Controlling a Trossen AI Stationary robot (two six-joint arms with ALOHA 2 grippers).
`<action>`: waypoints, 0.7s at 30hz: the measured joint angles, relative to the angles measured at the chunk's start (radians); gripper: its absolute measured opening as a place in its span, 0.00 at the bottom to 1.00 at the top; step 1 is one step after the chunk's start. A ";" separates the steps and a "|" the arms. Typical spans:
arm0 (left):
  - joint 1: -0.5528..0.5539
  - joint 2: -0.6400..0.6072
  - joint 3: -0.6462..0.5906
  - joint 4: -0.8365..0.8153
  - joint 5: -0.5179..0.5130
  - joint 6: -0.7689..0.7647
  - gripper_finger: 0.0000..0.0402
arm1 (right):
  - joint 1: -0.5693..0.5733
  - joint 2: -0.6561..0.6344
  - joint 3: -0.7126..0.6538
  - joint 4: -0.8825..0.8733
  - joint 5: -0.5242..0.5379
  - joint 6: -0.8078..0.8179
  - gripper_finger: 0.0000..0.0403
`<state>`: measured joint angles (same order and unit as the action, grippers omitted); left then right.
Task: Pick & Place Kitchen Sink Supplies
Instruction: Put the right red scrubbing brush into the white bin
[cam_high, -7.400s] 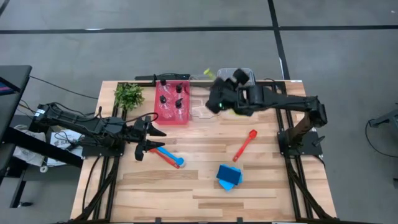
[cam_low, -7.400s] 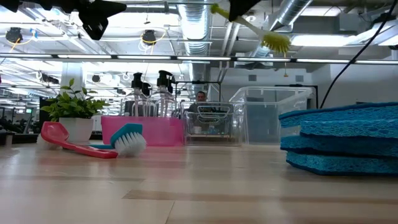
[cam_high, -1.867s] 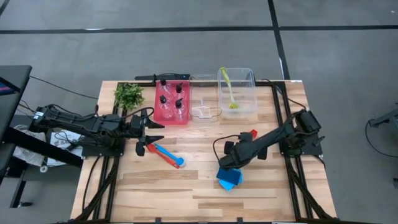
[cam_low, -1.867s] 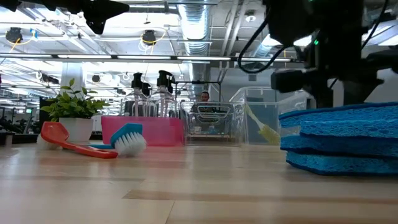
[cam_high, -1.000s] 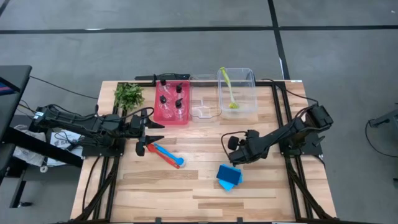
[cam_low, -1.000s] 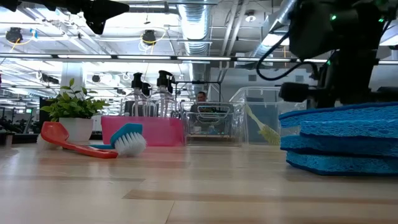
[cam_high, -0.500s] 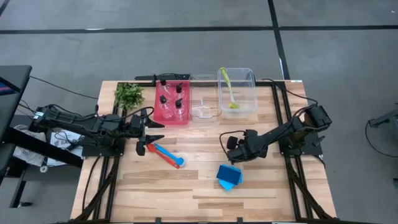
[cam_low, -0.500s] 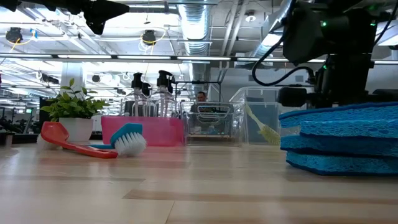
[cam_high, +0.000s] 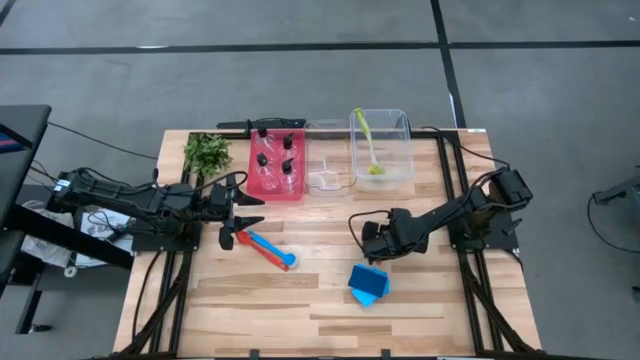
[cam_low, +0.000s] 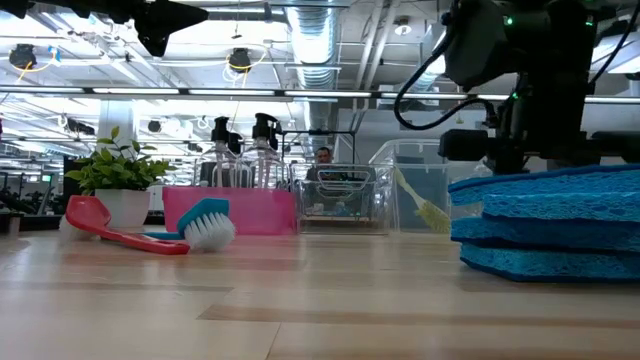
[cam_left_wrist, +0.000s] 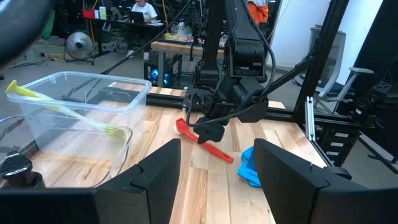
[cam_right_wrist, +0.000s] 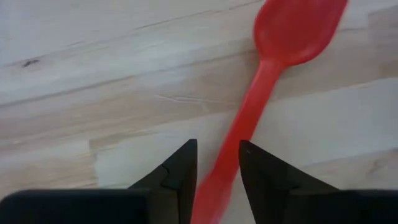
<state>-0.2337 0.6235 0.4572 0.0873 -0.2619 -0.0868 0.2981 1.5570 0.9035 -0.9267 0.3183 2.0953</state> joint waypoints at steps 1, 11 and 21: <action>0.000 0.000 0.000 0.000 0.000 0.000 0.51 | 0.000 0.000 0.004 -0.013 0.000 0.000 0.28; 0.000 0.000 0.000 0.000 0.000 -0.008 0.51 | -0.007 0.001 0.015 -0.093 0.019 -0.001 0.39; 0.000 0.000 0.000 0.000 0.000 -0.008 0.51 | -0.027 0.055 0.007 -0.058 0.033 -0.003 0.44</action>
<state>-0.2339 0.6235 0.4572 0.0875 -0.2616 -0.0948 0.2713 1.6118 0.9108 -0.9845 0.3509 2.0925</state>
